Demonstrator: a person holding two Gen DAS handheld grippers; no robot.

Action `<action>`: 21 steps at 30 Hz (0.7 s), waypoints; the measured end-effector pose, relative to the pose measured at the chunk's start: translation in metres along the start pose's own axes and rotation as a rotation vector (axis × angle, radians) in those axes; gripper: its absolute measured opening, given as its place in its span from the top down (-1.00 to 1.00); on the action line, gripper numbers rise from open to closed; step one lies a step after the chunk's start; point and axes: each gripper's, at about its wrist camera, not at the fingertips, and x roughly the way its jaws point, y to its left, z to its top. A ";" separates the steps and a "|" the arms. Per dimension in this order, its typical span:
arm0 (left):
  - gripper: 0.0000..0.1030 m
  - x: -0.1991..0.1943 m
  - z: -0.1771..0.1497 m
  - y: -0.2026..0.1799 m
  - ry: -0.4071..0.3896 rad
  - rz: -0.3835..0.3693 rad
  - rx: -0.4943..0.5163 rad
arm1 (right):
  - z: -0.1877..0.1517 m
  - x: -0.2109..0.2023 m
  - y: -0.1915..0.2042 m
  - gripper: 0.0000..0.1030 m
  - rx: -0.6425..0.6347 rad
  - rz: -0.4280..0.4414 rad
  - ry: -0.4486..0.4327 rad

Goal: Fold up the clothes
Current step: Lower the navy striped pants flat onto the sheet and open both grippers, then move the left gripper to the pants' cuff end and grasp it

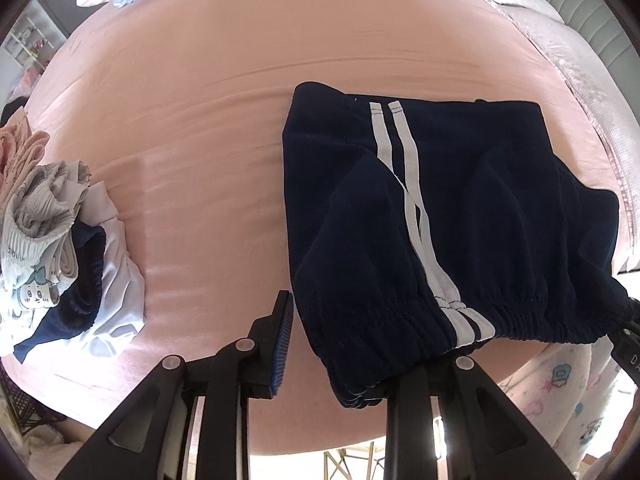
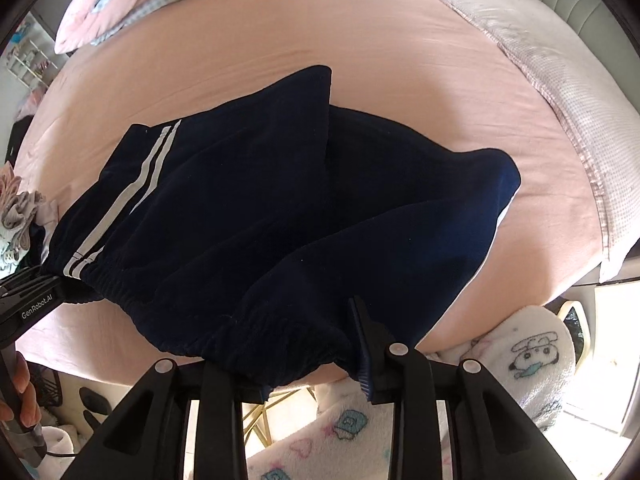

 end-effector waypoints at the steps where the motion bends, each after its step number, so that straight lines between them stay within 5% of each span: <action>1: 0.28 -0.002 -0.003 -0.002 -0.003 0.015 0.018 | -0.001 0.000 0.000 0.20 -0.009 -0.005 0.013; 3: -0.32 -0.006 -0.010 -0.007 -0.014 0.030 0.055 | -0.003 -0.002 0.003 -0.07 -0.045 -0.022 0.035; 5: -0.42 -0.009 -0.017 -0.011 -0.023 0.022 0.085 | -0.006 -0.008 0.010 -0.23 -0.104 -0.047 0.037; 14: -0.46 -0.028 -0.030 -0.006 -0.034 -0.078 -0.001 | -0.016 -0.035 0.016 -0.25 -0.089 0.070 -0.007; 21: -0.46 -0.056 -0.041 0.011 -0.096 -0.045 -0.031 | -0.014 -0.052 0.026 -0.25 -0.081 0.072 -0.055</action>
